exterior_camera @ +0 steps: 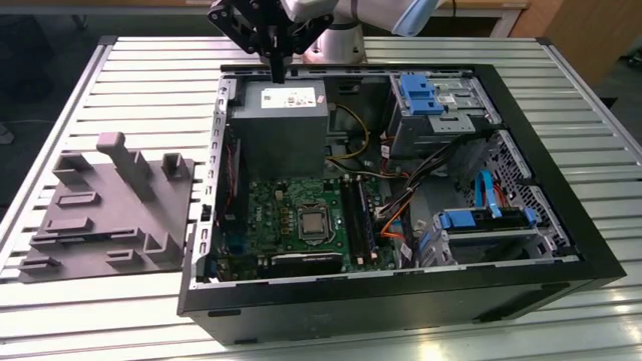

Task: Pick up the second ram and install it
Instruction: 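Reach for the second ram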

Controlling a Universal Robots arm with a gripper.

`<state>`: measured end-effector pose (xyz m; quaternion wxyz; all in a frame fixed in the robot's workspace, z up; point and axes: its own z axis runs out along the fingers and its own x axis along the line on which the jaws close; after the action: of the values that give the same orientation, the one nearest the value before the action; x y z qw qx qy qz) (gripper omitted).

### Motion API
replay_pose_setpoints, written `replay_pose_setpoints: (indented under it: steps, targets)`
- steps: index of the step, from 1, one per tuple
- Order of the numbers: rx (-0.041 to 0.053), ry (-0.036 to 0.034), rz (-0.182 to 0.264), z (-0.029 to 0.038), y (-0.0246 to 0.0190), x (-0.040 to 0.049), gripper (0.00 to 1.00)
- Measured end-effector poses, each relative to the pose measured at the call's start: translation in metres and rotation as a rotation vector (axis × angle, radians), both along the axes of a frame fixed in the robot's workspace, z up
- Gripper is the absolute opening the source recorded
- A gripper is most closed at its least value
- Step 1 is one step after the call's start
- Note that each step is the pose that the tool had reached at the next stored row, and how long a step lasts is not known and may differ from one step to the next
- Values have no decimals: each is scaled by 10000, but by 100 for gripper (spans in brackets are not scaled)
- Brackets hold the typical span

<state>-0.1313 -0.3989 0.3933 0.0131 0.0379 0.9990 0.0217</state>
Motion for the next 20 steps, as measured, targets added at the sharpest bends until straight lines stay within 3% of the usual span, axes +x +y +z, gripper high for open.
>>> replay_pose_setpoints:
  steps: [20]
  targets:
    - [0,0,0,0,0,-65,11]
